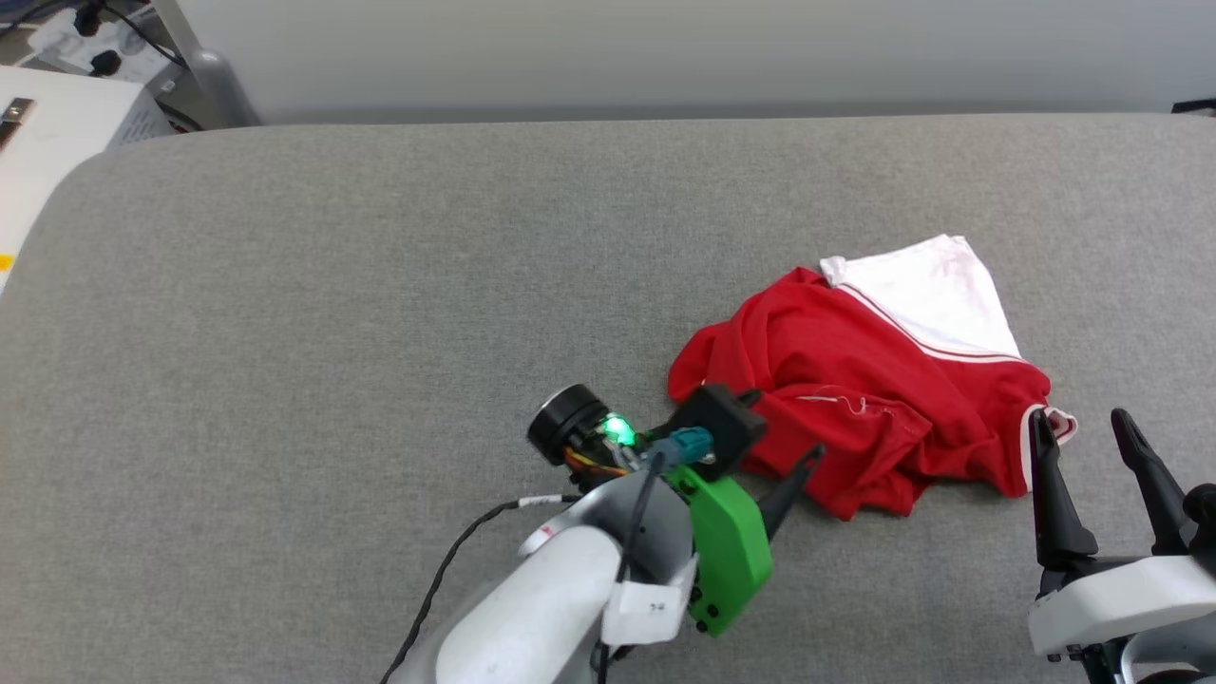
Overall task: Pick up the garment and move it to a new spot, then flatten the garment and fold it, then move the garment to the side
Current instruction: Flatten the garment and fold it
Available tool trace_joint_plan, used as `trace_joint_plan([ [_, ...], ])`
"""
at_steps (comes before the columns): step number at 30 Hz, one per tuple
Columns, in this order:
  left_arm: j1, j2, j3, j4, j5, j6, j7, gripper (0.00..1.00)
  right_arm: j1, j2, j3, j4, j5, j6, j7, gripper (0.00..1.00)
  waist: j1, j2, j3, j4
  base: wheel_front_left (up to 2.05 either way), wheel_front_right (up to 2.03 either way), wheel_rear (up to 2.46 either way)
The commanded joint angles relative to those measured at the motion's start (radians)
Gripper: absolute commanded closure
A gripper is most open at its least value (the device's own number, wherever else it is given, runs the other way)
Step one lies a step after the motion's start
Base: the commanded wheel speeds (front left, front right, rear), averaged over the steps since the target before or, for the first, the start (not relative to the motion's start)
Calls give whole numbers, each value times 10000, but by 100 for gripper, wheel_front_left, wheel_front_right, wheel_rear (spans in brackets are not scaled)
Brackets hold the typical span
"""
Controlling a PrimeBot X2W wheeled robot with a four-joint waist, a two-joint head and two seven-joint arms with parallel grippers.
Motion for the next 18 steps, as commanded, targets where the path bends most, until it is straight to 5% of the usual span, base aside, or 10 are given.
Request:
trace_joint_plan([
  [1,-524,152,-369,33,-122,-24,193,0,-237,-11,55,-80,-2,-7,-42,0,0,-1,525,-383,0,0,0],
  [18,-4440,1665,-5064,1604,-1987,-28,2878,0,-1196,-11,593,702,656,-7,-769,0,0,-1,2101,-1645,0,0,0],
])
